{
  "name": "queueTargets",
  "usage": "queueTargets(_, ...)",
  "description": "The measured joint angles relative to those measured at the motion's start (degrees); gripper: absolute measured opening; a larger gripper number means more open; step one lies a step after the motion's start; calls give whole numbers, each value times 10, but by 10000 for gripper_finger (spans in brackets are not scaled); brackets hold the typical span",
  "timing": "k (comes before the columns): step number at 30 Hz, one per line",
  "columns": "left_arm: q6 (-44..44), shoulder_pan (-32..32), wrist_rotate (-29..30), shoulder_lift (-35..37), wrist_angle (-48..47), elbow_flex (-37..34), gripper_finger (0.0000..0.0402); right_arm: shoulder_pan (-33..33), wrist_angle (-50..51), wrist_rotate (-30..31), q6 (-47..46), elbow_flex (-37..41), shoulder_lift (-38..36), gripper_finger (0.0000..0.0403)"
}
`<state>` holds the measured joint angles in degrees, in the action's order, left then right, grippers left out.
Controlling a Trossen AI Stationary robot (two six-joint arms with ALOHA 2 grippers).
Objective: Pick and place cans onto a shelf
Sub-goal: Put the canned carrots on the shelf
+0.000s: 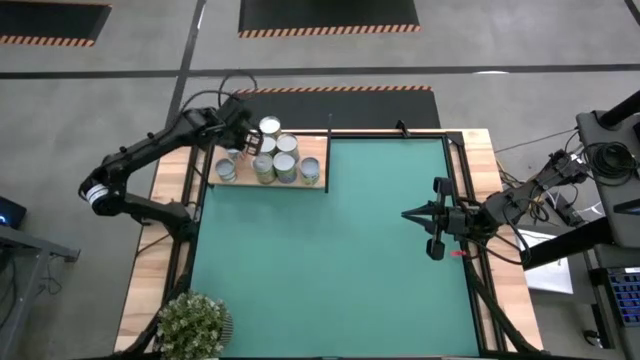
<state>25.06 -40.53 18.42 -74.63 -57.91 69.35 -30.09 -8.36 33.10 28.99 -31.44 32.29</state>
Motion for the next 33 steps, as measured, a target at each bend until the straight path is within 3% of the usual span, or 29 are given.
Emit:
queueTargets(12, 7, -1, 21, -1, 59, -81, 1, 0, 0, 0, 0, 0, 0, 9)
queueTargets(18, 12, -1, 93, -19, 61, -85, 0, 0, 0, 0, 0, 0, 0, 9)
queueTargets(33, 11, -8, 126, -106, 68, -83, 0, 0, 2, 0, -3, 0, 0, 9)
